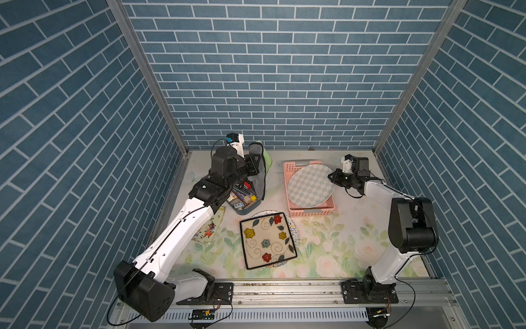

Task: Wipe the wet plate dry
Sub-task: Pick up the plate from the bin, then wipe the plate with towel.

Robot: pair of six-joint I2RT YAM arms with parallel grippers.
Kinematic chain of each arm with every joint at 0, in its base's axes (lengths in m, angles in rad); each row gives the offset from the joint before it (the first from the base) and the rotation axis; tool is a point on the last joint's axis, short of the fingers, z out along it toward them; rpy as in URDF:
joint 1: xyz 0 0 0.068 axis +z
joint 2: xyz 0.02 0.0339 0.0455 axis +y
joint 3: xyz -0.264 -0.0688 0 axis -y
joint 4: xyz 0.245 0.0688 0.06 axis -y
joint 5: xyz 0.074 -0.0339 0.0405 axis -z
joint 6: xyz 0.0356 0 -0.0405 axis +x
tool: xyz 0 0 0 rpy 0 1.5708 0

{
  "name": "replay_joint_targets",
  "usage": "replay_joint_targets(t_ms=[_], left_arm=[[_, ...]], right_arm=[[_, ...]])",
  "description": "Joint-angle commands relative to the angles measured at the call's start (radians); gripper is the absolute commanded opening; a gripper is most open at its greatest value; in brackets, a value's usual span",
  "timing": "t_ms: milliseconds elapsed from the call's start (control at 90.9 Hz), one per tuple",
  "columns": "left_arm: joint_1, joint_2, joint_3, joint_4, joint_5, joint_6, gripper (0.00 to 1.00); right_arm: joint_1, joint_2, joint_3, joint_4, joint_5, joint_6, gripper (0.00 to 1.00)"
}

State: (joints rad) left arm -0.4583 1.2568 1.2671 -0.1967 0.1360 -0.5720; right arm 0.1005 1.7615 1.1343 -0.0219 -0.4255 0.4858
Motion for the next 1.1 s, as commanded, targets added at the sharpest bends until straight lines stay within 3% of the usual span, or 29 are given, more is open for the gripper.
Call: replay_joint_targets(t_ms=[0, 143, 286, 506, 660, 759, 869, 990, 1089], left_arm=[[0.001, -0.015, 0.007, 0.012, -0.006, 0.006, 0.0], [0.001, -0.014, 0.004, 0.036, 0.032, 0.011, 0.0], [-0.054, 0.02, 0.029, 0.07, 0.082, 0.046, 0.0], [-0.205, 0.147, 0.11, 0.007, -0.037, 0.122, 0.0], [-0.266, 0.272, 0.177, -0.121, -0.175, 0.141, 0.0], [-0.293, 0.336, 0.183, -0.154, -0.191, 0.124, 0.0], [-0.335, 0.361, 0.166, -0.079, -0.149, 0.101, 0.0], [-0.367, 0.398, 0.169, 0.072, 0.008, 0.023, 0.0], [-0.381, 0.422, 0.203, 0.14, 0.055, -0.016, 0.0]], right_arm=[[-0.018, -0.042, 0.016, -0.024, 0.017, -0.069, 0.0], [-0.031, -0.16, 0.02, 0.041, -0.066, 0.009, 0.0], [-0.028, -0.317, -0.08, 0.262, -0.123, 0.214, 0.0], [0.07, -0.508, -0.257, 0.576, -0.066, 0.484, 0.0], [0.152, -0.562, -0.261, 0.698, -0.024, 0.591, 0.0], [0.175, -0.555, -0.236, 0.791, -0.031, 0.671, 0.0], [0.25, -0.546, -0.203, 0.815, 0.012, 0.697, 0.0], [0.353, -0.517, -0.193, 0.885, 0.068, 0.74, 0.0], [0.371, -0.504, -0.185, 0.926, 0.076, 0.773, 0.0]])
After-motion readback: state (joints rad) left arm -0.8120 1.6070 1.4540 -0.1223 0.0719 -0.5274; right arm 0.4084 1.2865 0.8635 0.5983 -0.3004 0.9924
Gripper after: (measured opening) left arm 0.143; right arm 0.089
